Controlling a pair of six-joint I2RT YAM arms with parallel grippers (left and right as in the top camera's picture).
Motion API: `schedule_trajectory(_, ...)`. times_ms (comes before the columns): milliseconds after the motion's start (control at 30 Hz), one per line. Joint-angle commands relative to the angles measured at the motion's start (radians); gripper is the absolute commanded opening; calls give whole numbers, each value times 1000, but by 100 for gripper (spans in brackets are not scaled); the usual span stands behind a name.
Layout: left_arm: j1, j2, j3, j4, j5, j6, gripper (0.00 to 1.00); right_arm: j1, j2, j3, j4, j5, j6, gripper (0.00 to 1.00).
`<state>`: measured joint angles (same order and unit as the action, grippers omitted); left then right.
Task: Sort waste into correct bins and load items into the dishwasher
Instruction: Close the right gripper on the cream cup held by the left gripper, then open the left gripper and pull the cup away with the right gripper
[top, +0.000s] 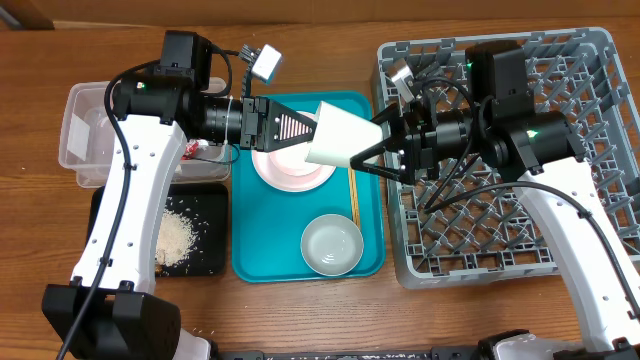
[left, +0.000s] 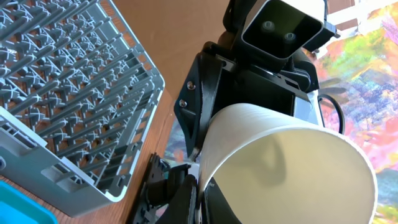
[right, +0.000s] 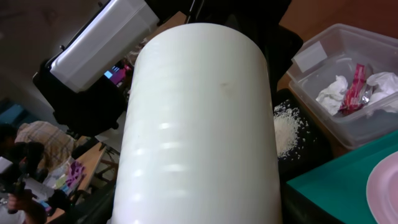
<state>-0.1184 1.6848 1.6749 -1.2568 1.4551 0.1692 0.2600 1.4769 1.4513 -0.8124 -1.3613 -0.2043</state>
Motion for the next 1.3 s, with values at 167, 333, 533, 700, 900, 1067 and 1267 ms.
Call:
schedule_trajectory(167, -55, -8, 16, -6, -67, 33, 4, 1, -20, 27, 30, 38, -9, 51)
schedule_trajectory(333, -63, -8, 16, -6, -127, 33, 7, 1, -20, 27, 25, 85, -5, 50)
schedule_trajectory(533, -62, -8, 16, 5, -177, 33, 22, 1, -20, 27, 25, 105, -5, 50)
schedule_trajectory(700, -42, -8, 16, 9, -176, 32, 27, 1, -20, 27, 22, 105, -5, 50)
schedule_trajectory(900, 19, -8, 16, 8, -176, 28, 29, 1, -20, 27, -6, 177, -5, 50)
schedule_trajectory(1067, 66, -8, 16, 8, -177, 25, 34, 1, -20, 27, -37, 281, -5, 50)
schedule_trajectory(1267, 88, -8, 16, 3, -281, 24, 41, 1, -20, 27, -81, 695, 159, 49)
